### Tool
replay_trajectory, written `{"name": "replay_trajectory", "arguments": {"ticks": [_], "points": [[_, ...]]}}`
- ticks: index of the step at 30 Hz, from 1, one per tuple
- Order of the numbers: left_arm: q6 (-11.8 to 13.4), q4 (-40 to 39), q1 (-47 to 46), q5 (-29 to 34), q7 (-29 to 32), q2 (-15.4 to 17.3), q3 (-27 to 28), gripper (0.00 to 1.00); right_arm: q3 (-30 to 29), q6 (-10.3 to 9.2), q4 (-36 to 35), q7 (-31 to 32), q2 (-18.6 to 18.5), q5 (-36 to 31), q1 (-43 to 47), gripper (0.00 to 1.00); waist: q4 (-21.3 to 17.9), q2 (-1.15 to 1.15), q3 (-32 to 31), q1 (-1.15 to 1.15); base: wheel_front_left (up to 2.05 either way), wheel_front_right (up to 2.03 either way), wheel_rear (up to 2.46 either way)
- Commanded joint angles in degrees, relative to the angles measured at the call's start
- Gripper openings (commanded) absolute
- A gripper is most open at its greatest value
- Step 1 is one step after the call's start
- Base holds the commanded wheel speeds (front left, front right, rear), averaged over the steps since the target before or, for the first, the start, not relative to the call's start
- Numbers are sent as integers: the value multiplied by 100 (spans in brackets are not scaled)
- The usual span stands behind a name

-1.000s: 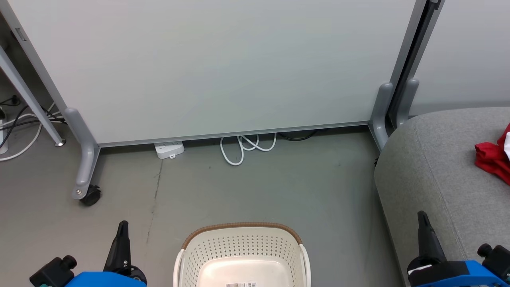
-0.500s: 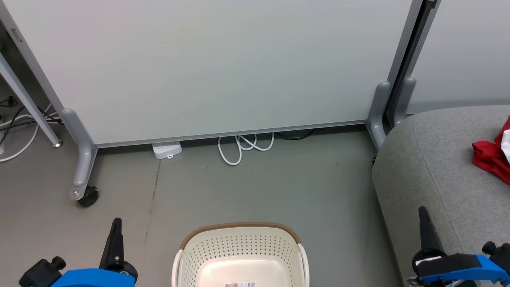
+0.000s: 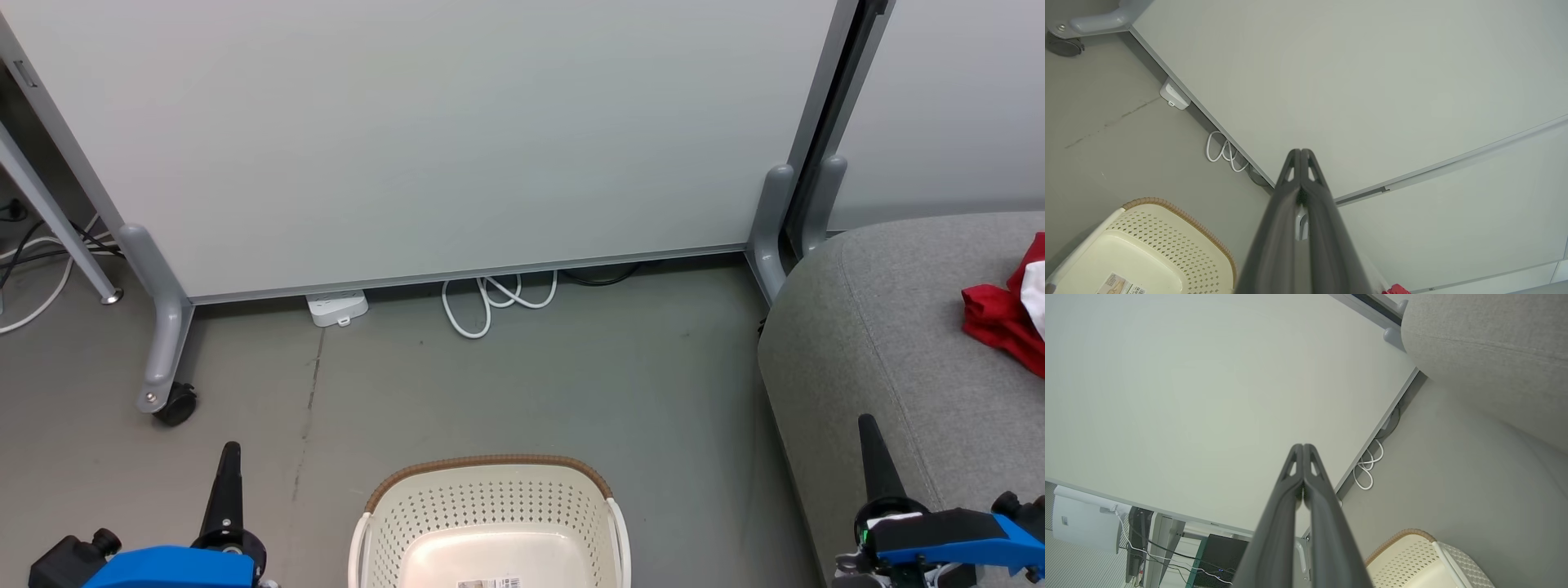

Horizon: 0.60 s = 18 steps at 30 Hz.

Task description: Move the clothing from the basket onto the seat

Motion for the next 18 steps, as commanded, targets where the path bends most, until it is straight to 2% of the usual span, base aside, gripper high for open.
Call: {"name": "replay_trajectory", "arguments": {"ticks": [1, 18], "points": [[-41, -77, -150, -173, 47, 22, 60, 0, -21, -1, -30, 56, -4, 194, -137, 0, -6, 0, 1, 0, 0, 0, 0], [-53, -119, -173, -1024, 272, 13, 188, 0, -68, -2, 0, 294, -2, 1108, -236, 0, -57, 0, 12, 0, 0, 0, 0]]}}
